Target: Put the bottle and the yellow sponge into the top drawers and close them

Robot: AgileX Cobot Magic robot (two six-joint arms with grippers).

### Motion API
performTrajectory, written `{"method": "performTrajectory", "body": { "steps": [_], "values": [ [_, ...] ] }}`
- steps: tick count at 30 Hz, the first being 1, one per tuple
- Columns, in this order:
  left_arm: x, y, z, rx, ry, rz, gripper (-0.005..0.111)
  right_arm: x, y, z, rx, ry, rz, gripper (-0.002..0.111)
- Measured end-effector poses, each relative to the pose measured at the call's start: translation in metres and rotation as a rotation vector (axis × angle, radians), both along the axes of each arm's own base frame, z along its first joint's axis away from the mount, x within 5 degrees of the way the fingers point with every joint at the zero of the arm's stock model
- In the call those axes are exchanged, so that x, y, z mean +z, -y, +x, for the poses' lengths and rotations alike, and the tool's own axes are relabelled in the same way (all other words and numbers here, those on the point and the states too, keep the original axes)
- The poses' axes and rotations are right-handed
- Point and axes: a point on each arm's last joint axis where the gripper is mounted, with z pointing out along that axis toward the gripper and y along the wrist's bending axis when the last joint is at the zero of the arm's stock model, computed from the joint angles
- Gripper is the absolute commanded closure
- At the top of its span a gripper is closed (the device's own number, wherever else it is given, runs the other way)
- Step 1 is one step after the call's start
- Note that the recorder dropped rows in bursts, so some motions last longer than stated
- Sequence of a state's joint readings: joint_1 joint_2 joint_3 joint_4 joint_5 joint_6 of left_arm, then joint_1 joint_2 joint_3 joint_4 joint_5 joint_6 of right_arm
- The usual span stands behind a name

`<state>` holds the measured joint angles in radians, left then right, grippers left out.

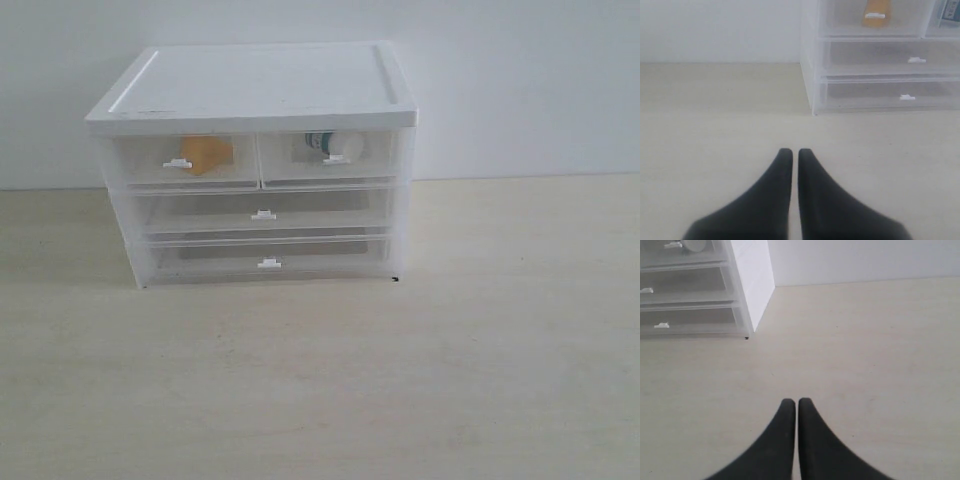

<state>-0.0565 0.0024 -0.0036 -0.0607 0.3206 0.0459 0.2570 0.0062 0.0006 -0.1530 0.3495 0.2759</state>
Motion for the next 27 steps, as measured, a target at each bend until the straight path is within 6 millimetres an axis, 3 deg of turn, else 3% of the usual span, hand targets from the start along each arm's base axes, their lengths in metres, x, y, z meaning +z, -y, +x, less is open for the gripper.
{"method": "performTrajectory", "body": {
  "steps": [27],
  "values": [
    [0.0,0.0,0.0,0.0,0.0,0.0,0.103,-0.0005,-0.0016,-0.0005,0.004,-0.018,0.054,0.108]
  ]
}}
